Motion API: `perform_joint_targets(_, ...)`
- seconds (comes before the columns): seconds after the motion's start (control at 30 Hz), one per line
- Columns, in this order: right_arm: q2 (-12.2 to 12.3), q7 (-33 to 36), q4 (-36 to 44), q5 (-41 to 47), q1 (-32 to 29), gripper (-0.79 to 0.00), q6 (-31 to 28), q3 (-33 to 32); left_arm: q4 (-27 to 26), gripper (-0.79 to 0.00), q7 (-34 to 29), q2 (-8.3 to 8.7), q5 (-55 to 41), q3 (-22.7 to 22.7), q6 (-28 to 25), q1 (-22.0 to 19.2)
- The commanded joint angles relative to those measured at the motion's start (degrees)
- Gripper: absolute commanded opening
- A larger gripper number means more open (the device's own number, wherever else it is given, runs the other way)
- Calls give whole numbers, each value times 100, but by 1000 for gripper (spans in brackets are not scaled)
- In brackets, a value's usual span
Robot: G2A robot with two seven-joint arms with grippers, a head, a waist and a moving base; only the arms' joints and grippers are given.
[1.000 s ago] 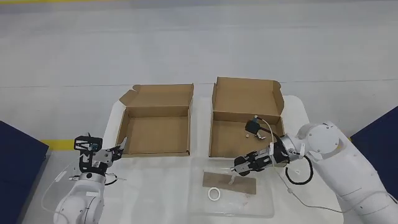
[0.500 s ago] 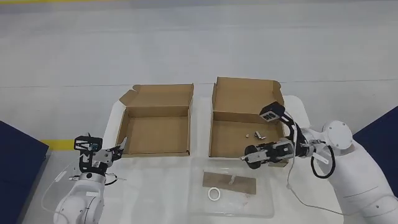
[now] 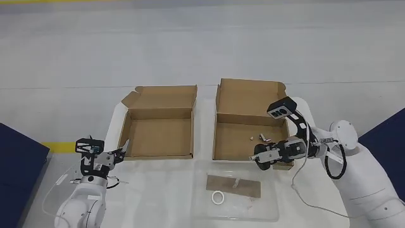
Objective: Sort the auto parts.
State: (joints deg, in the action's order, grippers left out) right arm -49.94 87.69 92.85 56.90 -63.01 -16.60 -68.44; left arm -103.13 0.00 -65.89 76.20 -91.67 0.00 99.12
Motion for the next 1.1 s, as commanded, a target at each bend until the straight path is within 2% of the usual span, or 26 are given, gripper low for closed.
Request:
perform_joint_targets(0.0,0,0,0,0,0,-785,0,0,0,0,0,0,0,0,0,0)
perform_joint_targets(0.2,-12,-187,104,73,-43,-785,23,-12,0,0,0,0,0,0,0,0)
perform_joint_targets(0.5,-166,-322,575,1557,69,-785,10,-121,0,0,0,0,0,0,0,0)
perform_joint_targets(0.67,-278,-331,658,2103,224,-785,46,-54,0,0,0,0,0,0,0,0)
perform_joint_targets(1.0,-320,-379,685,2195,274,-785,115,-24,0,0,0,0,0,0,0,0)
perform_joint_targets(1.07,-344,-589,835,2337,201,-785,146,-21,0,0,0,0,0,0,0,0)
